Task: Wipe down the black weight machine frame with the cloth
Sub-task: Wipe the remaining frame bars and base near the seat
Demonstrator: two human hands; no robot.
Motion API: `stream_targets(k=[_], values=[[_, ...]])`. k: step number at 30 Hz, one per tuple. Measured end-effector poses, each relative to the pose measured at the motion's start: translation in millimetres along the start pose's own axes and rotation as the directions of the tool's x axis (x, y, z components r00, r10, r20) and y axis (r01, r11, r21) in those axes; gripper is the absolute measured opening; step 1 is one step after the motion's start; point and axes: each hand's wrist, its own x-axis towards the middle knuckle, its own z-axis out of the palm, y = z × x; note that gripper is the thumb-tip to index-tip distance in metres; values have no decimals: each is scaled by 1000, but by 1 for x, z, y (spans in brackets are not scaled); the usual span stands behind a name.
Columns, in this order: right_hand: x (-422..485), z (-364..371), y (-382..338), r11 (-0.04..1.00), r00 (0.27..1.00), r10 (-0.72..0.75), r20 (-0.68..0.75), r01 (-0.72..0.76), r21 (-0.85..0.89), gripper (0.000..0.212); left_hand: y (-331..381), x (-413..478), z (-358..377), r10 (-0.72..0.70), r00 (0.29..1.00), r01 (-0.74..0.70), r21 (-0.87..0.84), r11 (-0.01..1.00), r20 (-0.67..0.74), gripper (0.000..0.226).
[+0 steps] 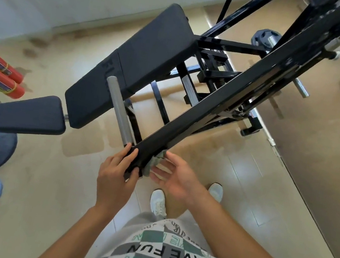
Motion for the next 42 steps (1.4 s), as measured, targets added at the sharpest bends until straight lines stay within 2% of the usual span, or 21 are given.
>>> stream_targets(k=[2, 6, 10, 13, 17, 20, 23, 28, 33, 36, 38, 42], values=[[6, 3, 1, 1000, 1000, 0, -21, -1, -30, 29, 3, 0, 0, -16, 1000, 16, -4, 1000, -6, 54], [22, 4, -3, 988, 994, -13, -110, -4, -155, 40, 4, 1, 0, -47, 999, 47, -5, 999, 8, 55], [25, -8, -17, 998, 993, -20, -117, 13, -63, 37, 14, 7, 0, -78, 997, 79, 55, 995, -19, 53], [23, -25, -47, 993, 990, -107, -91, 111, 46, 35, 44, 18, 5, -74, 996, 78, 80, 994, -58, 50], [22, -44, -118, 941, 945, -262, -196, 295, 164, 25, 93, 48, 28, 18, 1000, -18, 31, 999, 1, 59], [21, -60, -175, 891, 900, -366, -238, 412, 191, 33, 128, 71, 51, 42, 995, -51, 104, 993, 92, 70], [16, -78, -222, 865, 873, -415, -255, 466, 185, 37, 160, 88, 73, 7, 990, -39, 224, 974, 142, 75], [23, -106, -293, 847, 819, -493, -293, 528, 51, 32, 206, 115, 105, -98, 992, 72, 302, 951, 74, 77], [36, -134, -365, 786, 702, -610, -368, 594, -169, 33, 234, 135, 121, -240, 968, 196, 390, 900, 67, 83], [43, -151, -401, 768, 662, -637, -395, 593, -244, 31, 256, 148, 128, -337, 939, 280, 409, 868, 72, 84], [49, -161, -421, 765, 652, -641, -404, 585, -269, 28, 271, 158, 133, -346, 935, 288, 407, 867, 74, 83], [58, -179, -455, 764, 646, -644, -411, 577, -290, 25, 306, 181, 149, -251, 961, 188, 384, 904, 119, 83]])
